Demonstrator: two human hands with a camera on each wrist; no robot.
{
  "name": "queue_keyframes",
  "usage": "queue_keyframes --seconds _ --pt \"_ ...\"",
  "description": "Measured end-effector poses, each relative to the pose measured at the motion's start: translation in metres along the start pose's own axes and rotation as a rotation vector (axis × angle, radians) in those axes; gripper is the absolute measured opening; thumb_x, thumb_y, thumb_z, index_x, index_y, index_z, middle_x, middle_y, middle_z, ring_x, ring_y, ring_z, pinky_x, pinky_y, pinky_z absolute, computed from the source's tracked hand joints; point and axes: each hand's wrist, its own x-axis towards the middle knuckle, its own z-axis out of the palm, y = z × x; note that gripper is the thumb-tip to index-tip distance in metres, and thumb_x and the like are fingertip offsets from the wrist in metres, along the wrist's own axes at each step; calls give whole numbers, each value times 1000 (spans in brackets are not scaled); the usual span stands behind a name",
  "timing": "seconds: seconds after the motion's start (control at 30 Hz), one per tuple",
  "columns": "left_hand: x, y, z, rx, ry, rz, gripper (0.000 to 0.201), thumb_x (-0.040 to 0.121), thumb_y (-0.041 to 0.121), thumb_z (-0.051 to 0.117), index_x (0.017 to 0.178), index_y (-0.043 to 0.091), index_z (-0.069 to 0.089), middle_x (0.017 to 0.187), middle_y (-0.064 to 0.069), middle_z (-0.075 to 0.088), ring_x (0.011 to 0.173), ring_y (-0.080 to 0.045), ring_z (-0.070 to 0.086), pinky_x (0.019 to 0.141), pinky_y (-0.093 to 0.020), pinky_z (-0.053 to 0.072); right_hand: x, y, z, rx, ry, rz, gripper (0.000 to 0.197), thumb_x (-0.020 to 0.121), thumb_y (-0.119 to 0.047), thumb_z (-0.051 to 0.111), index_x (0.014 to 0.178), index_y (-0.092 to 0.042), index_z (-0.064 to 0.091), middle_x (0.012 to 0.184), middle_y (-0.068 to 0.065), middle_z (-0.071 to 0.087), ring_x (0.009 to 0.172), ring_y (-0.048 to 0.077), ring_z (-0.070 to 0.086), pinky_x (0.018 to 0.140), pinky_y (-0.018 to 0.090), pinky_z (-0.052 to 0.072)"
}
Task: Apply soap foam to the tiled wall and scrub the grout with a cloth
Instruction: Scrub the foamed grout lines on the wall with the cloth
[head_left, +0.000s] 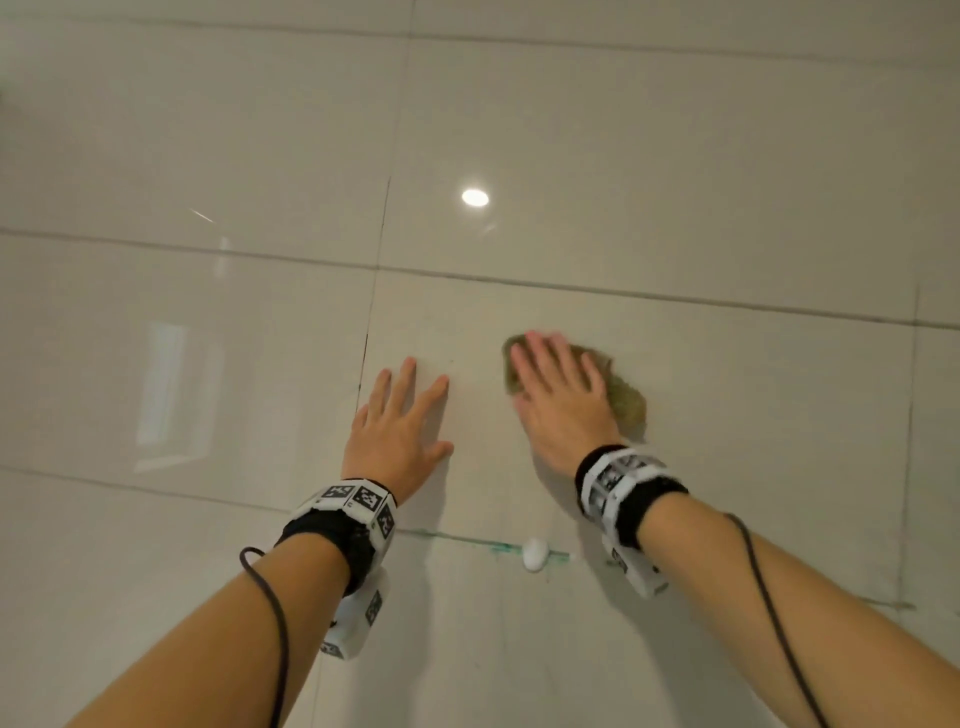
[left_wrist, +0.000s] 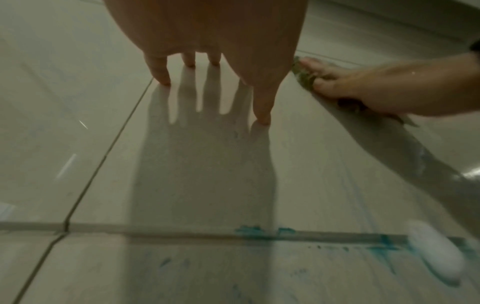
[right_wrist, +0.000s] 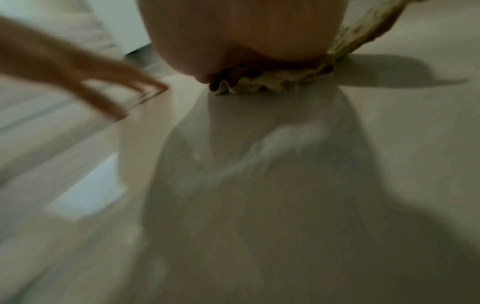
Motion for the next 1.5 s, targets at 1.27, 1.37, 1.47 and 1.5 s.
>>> queue_keyframes --seconds 1.27,1.37,1.47,1.5 --pt "-55 -113 -26 -172 -125 -240 95 81 12 64 158 18 8 167 4 -10 154 -18 2 120 -39 25 53 -98 -3 -39 -84 -282 62 96 -43 6 156 -27 14 163 -5 5 151 19 9 118 40 -1" --pt "-56 -115 -27 -172 -133 -232 94 83 12 62 159 19 7 167 4 -11 154 -17 1 121 -38 22 74 -120 -12 18 -50 -178 56 103 -38 22 156 -28 8 164 -7 -1 151 15 -2 119 40 -3" --pt "-58 -114 -28 -182 -132 -228 92 82 12 61 158 18 11 167 2 -9 154 -19 2 122 -38 20 68 -145 -6 -11 -88 -290 56 103 -39 23 156 -28 9 164 -7 1 151 16 -1 119 41 -2" --pt "-59 -113 -28 -185 -128 -225 91 82 11 61 158 18 12 167 1 -8 154 -19 2 122 -38 19 59 -149 0 -25 -108 -354 57 101 -40 22 156 -28 12 164 -7 4 151 16 2 119 41 -2"
